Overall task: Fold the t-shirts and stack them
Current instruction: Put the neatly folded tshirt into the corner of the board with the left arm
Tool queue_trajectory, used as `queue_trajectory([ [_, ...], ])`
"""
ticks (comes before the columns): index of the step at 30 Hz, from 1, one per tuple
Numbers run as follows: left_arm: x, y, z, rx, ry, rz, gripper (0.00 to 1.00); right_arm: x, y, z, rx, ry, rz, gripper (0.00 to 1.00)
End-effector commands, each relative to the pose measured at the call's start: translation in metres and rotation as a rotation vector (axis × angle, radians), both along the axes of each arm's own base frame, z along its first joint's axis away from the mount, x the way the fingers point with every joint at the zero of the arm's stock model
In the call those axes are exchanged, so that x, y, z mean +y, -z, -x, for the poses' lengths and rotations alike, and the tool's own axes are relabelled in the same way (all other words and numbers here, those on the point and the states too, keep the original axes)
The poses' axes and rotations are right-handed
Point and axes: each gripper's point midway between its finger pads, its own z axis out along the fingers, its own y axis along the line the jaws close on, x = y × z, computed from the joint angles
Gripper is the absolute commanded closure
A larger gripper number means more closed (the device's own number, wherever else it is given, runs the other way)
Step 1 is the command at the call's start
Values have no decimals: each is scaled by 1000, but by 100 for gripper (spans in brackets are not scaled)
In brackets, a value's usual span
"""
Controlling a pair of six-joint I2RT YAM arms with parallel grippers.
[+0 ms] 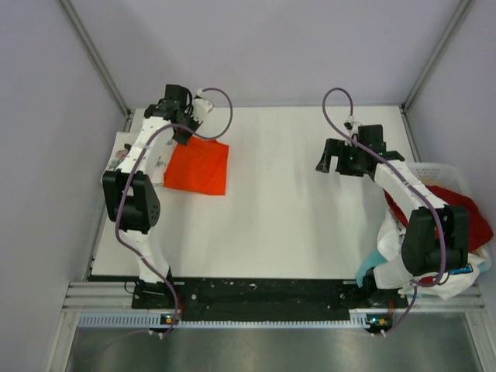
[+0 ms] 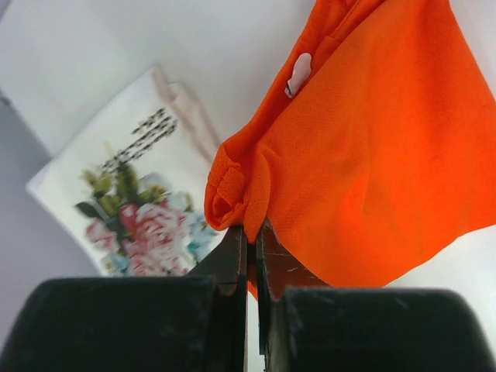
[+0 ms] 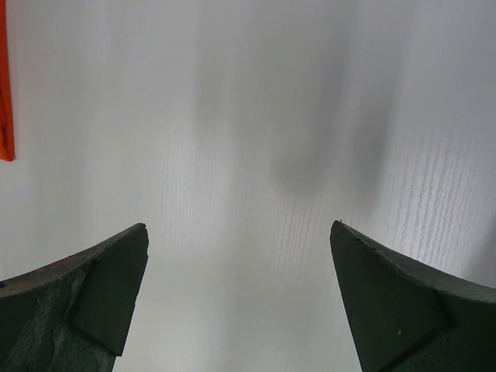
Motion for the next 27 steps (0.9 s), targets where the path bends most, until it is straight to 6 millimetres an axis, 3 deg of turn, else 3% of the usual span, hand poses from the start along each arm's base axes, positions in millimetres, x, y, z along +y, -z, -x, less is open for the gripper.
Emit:
queue_trajectory([
  [1,53,-43,-1,-93,-27,-247,100,-6,-14,0,-51,-4,21,1],
  [17,135,-128,1,-254,-116,-489,100,-13,-8,2,-47,-10,65,1],
  [18,135,-131,-1,-265,-113,-495,100,-13,-7,3,-45,-12,67,1],
  [19,151,-133,1,-261,-140,-505,100,-12,-7,3,-48,-14,67,1],
  [21,161,-134,0,-263,-150,-519,100,-13,-6,3,-45,-14,69,1],
  [27,179,-130,-9,-251,-156,-543,100,-14,-7,2,-47,-12,75,1],
])
